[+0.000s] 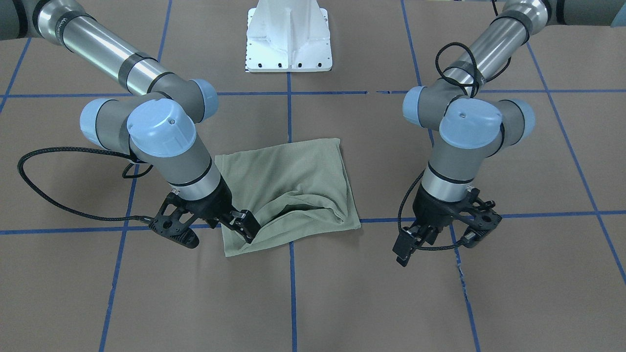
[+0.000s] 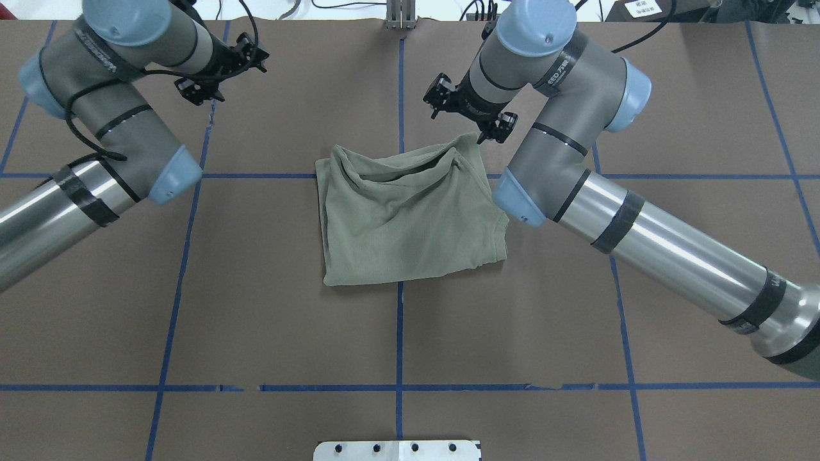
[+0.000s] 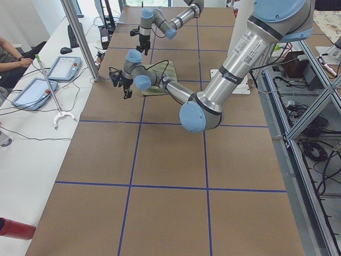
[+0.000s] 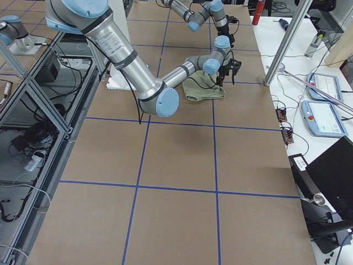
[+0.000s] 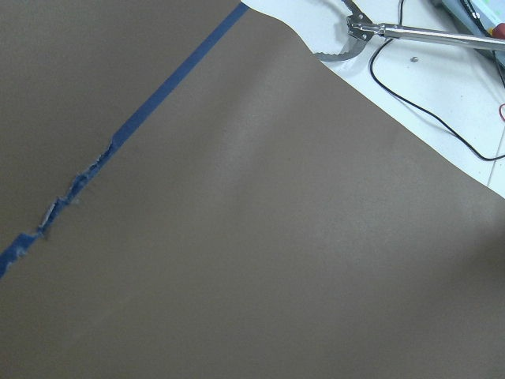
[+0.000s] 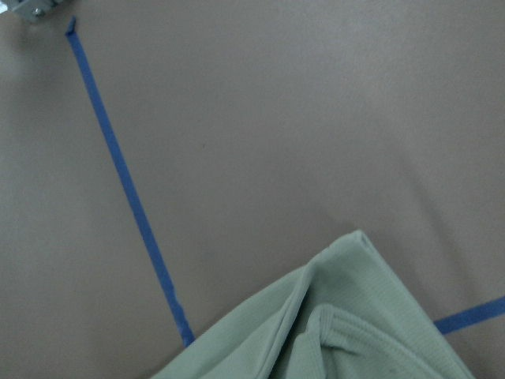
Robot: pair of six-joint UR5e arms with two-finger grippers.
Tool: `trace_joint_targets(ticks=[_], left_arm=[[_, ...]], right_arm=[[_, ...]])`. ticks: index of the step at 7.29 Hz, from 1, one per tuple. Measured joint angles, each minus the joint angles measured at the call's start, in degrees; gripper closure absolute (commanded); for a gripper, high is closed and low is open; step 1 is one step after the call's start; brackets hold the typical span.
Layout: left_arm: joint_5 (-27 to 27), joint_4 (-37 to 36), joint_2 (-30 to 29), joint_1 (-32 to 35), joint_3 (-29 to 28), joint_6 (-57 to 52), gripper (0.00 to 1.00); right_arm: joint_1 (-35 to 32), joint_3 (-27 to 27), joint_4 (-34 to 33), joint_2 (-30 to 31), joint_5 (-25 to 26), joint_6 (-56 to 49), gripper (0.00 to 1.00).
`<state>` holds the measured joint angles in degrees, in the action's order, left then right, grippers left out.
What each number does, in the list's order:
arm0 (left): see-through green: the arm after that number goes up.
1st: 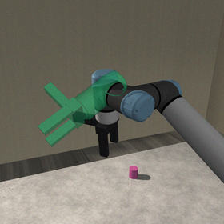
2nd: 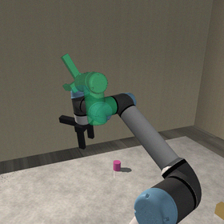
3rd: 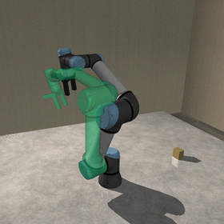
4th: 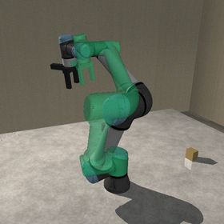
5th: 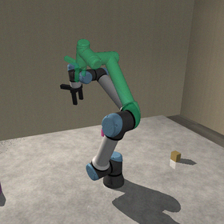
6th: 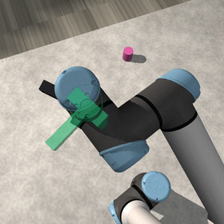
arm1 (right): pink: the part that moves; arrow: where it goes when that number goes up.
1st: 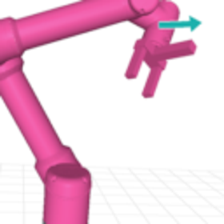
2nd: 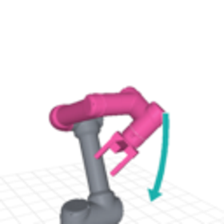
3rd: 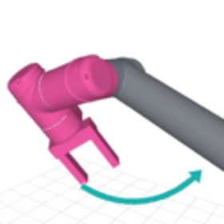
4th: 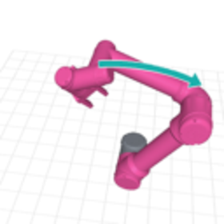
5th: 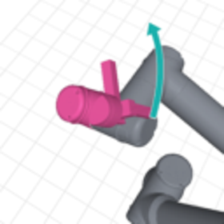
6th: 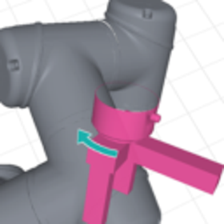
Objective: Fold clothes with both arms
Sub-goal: 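Lower the right gripper onto the folded shirt's far edge and press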
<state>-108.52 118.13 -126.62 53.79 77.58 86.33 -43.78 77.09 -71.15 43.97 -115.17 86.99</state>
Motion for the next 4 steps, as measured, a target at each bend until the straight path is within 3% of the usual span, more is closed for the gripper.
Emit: trace_joint_targets(ticks=[4], left_arm=[[-1.8, 0.1, 2.6, 4.1, 0.5, -7.4, 0.0]], right_arm=[[7.4, 1.1, -12.9, -4.3, 3.6, -13.6, 0.0]])
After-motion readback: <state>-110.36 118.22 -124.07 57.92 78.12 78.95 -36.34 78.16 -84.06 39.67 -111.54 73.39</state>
